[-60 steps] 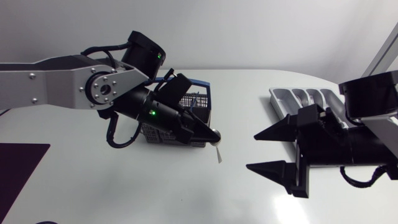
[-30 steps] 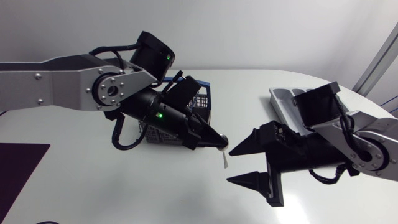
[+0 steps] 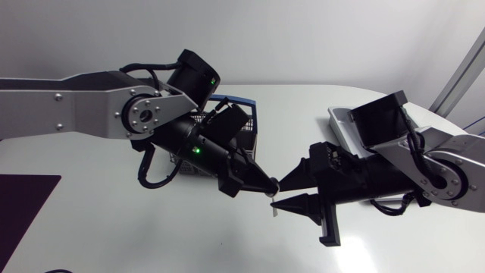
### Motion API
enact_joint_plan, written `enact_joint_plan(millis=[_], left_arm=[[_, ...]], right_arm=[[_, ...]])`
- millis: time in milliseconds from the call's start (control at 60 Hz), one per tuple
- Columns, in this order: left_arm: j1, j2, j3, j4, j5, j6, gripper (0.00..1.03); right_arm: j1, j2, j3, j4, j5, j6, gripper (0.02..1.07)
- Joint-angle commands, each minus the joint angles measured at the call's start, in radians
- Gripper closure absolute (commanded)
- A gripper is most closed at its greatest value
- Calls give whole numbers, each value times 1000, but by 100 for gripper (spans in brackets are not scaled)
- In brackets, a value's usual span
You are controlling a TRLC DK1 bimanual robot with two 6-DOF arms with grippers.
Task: Unload the cutlery basket into the drawer organizer.
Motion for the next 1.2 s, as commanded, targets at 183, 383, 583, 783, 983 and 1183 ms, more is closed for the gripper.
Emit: enact_joint_plan(millis=[183, 383, 583, 783, 983, 1183], left_arm=[[-20, 20, 23, -29, 36, 47, 100], [-18, 20, 23, -38, 41, 56, 100], [-6, 20, 22, -41, 41, 55, 89], [-11, 19, 19, -44, 41, 55, 82], [-11, 13, 19, -46, 41, 53, 78], [17, -1, 2, -47, 18, 70, 78]], right_arm=[[10, 8, 9, -32, -11, -39, 86], [16, 10, 9, -68, -11, -47, 89], [16, 11, 4, -91, -11, -48, 91], [16, 11, 0, -100, -11, -44, 94], [18, 13, -15, -109, -2, -42, 94], [6, 79, -6, -98, 35, -24, 93]])
